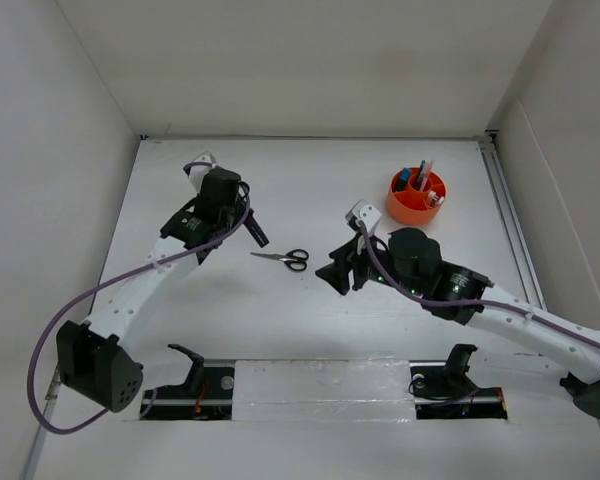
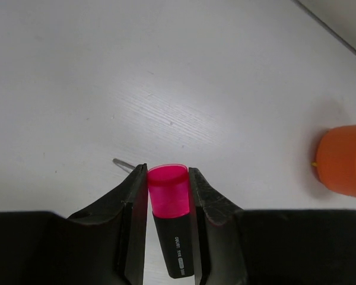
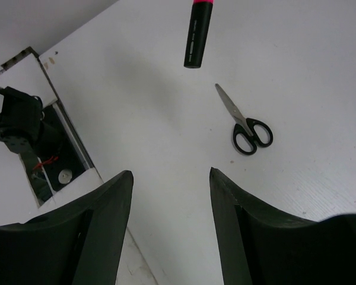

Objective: Sort the stationery into containers
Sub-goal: Pick up the pen from the center of the board.

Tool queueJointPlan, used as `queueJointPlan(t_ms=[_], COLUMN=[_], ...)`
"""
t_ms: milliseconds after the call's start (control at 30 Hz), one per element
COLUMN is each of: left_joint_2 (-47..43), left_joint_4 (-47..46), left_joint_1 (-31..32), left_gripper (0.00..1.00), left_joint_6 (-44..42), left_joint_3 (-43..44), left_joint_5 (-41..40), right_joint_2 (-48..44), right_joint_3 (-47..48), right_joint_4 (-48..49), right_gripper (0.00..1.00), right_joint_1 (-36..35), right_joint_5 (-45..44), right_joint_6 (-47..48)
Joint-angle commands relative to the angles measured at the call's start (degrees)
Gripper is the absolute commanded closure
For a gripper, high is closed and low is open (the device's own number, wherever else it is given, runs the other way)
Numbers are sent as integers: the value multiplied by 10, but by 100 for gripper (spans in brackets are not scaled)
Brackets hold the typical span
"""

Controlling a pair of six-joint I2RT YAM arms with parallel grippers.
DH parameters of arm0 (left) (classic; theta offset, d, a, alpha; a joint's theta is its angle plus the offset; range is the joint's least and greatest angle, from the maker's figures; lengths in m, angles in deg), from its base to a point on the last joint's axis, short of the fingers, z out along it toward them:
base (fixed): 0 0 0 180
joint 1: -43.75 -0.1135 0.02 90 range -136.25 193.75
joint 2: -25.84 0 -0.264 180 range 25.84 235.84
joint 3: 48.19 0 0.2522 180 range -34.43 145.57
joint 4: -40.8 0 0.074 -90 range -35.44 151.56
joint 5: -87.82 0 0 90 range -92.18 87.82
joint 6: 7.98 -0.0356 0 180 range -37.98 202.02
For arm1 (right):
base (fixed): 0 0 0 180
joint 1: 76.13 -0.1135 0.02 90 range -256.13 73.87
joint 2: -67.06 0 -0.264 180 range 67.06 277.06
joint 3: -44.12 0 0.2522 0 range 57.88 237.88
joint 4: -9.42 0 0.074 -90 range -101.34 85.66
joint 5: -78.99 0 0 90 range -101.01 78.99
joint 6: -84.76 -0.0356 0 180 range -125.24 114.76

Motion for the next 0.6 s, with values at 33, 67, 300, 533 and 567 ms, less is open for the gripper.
queueJointPlan(t_ms=[33,67,300,533,567], left_joint_2=[-48,-48,-75,-129,-138], left_joint_4=[1,-4,-25,-70,-70], left_joint_1=[-3,-3,-3,-3,-3], left_gripper=[100,100,100,100,100], left_joint_6=[-112,-124,-217,-223,-228], left_joint_3=[32,43,51,-3,-3], left_joint_5=[87,129,244,276,276], right_joint_2=[7,12,24,138,147], right_joint_3=[47,53,17,69,75], right_joint_4=[63,72,184,201,209], right_gripper=[40,40,41,43,43], right_joint_1=[-4,-4,-4,-4,-4], right_joint_5=[9,9,15,10,-8], right_joint_6=[-13,-19,-66,-78,-84])
